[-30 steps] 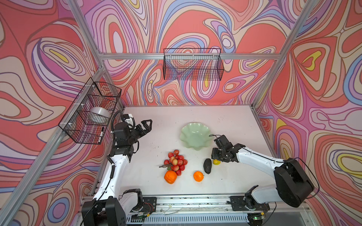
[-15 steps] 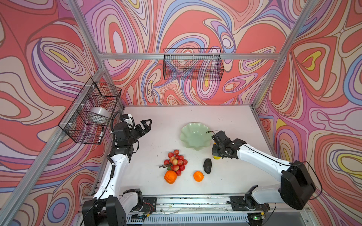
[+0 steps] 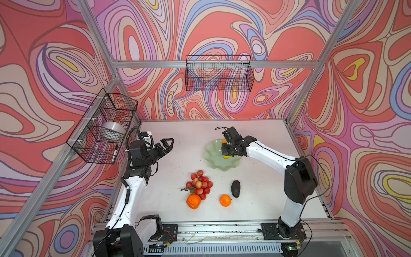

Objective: Place and organize the fake fruits in the fruit bowl
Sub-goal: 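Carry the yellow squash into the green bowl and release it, then grasp the orange tangerine with the left gripper while the right gripper withdraws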

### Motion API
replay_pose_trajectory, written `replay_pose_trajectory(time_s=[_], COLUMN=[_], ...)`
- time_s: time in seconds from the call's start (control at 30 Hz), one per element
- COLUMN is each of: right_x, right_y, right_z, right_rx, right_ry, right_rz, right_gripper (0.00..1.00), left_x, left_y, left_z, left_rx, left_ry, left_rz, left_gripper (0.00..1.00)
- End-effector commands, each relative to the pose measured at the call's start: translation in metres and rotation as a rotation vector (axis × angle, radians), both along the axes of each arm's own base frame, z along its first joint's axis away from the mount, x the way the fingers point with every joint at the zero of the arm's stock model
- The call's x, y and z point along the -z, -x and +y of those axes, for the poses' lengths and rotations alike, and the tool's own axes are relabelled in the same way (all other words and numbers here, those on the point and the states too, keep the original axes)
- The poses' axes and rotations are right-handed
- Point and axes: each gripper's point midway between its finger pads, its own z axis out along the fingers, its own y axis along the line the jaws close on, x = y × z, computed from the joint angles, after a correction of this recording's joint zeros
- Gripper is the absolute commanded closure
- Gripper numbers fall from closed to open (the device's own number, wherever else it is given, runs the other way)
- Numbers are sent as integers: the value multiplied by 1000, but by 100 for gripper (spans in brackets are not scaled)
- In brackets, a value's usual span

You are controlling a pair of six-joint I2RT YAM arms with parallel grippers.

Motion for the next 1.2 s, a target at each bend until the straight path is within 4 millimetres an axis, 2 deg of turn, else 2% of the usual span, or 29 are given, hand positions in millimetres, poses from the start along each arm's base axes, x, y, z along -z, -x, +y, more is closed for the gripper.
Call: replay_pose_trajectory(time_s=[0.0,0.17,0.27,0.33,0.47,0.57,0.7,0.8,0.83,0.93,1.0,1.07,1.17], right_x=[18,50,63,73,82,77,33,-28,-53,-103,-110,-107,-93], right_y=[-9,-17,-21,-22,-23,-23,-29,-33,-32,-24,-12,2,25], right_z=[25,35,39,39,43,45,49,46,41,9,-16,-43,-90], right_rx=[-82,-94,-93,-102,-114,-115,-110,-97,-75,30,106,185,308], right_ry=[-15,-4,-4,15,12,0,-68,-125,-147,-179,-208,-230,-286], right_rz=[27,72,84,99,119,115,12,-116,-173,-305,-329,-337,-304], right_gripper=[74,72,67,60,50,38,13,5,4,2,2,2,2], left_x=[-9,-18,-17,-18,-18,-17,-12,-13,-12,3,18,35,62], left_y=[18,34,45,52,62,68,71,76,78,90,103,119,143], left_z=[-2,-3,1,3,1,-2,-15,-34,-43,-76,-105,-135,-177], left_rx=[23,31,6,-10,-7,7,66,134,163,267,350,427,533], left_ry=[-34,-72,-106,-115,-108,-95,-56,-79,-90,-132,-186,-256,-340], left_rz=[2,-2,31,38,56,62,73,82,90,143,185,225,299], left_gripper=[3,3,3,3,4,4,7,8,8,9,10,10,10])
